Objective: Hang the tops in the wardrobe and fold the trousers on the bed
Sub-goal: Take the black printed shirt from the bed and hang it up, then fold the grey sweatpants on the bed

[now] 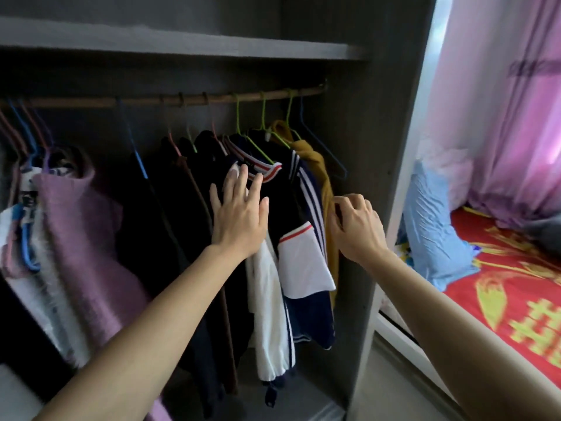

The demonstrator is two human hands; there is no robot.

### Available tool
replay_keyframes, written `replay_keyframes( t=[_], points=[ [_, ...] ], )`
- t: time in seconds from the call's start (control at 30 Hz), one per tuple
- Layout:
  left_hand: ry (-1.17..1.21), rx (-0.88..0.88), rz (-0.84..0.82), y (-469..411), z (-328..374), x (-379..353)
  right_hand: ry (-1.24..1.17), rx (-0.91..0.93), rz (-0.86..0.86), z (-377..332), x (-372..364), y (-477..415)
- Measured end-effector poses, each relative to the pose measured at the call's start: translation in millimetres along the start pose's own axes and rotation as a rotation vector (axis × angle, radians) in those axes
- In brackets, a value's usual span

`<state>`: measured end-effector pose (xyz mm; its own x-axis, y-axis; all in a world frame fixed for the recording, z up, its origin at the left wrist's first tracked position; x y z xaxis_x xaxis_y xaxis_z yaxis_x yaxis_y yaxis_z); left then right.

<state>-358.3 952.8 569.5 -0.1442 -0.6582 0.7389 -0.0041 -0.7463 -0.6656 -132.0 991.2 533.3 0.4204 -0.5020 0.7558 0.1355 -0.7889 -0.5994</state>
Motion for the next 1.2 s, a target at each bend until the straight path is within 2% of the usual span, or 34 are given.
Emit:
replay_keyframes(
  t=[0.23, 0.4, 0.6, 0.77, 0.87, 1.07, 1.2],
  points=[
    [0.166, -0.110, -0.060, 15, 189, -58, 0.126, -0.135, -0.003, 165, 77, 88],
    [0.338, -0.283, -0.116, 44, 373, -105, 0.252, -0.341, -0.011, 311, 149, 178],
    [0.466, -0.480, -0.281, 89, 561, -157, 0.342, -0.649, -0.022, 460, 224, 290],
    [0.533, -0.652, -0.395, 113, 676, -211, 0.397, -0.855, -0.015, 553, 251, 355],
    [0.586, -0.727, -0.457, 119, 738, -253, 0.429, -0.954, -0.071, 605, 250, 385],
    [0.682, -0.814, -0.628, 116, 855, -340, 0.506, -1.164, -0.164, 712, 265, 416],
    [0.717, -0.902, -0.729, 120, 934, -378, 0.515, -1.331, -0.135, 767, 283, 441]
  ],
)
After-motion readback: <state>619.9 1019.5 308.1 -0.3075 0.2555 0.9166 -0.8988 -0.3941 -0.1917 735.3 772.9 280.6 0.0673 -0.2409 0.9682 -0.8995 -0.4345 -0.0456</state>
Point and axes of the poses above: each hand's wrist, its own y-axis away from the middle knuckle, its own x-axis out of the back of the hand, z = x × y, the point moved 8 cm from there along -y, towards the middle knuckle, and after that the axes turned 3 degrees about x, right-handed, at the moved point
